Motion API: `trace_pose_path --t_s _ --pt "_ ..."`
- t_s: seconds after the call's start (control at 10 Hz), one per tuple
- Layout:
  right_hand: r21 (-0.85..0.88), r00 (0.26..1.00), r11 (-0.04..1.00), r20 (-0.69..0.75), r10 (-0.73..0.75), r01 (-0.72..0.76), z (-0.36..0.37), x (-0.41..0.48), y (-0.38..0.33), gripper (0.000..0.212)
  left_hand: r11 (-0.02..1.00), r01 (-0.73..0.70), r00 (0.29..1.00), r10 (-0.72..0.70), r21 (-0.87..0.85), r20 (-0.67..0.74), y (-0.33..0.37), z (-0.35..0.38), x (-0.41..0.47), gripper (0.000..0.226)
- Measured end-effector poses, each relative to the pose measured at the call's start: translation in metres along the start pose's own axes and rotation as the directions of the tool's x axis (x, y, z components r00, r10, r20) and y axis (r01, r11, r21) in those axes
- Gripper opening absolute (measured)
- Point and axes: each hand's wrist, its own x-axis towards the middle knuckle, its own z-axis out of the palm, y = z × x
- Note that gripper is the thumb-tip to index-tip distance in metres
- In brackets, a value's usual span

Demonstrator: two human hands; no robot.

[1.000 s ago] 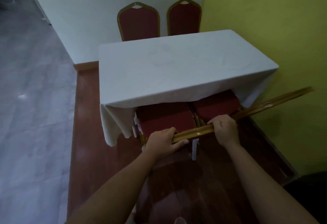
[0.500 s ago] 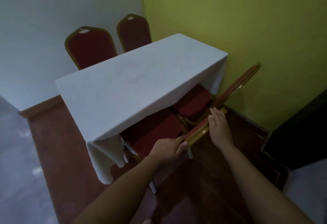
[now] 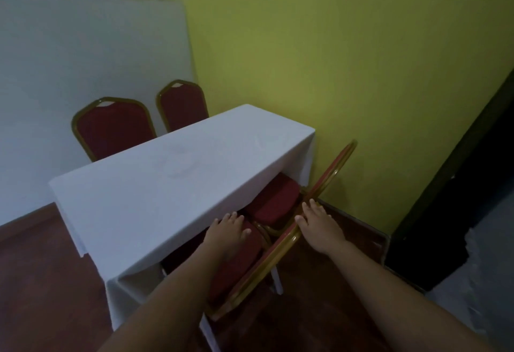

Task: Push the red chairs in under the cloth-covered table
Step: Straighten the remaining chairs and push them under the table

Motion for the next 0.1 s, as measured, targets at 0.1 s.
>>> trace_pose_path --t_s 0.1 --pt "-0.059 0.999 0.998 -0.039 0.030 -0.032 -0.0348 0.0143 -0.0091 0.064 0.995 0.011 0.999 -0.008 0.098 -0.034 0.0002 -0.0412 0.0276 0.061"
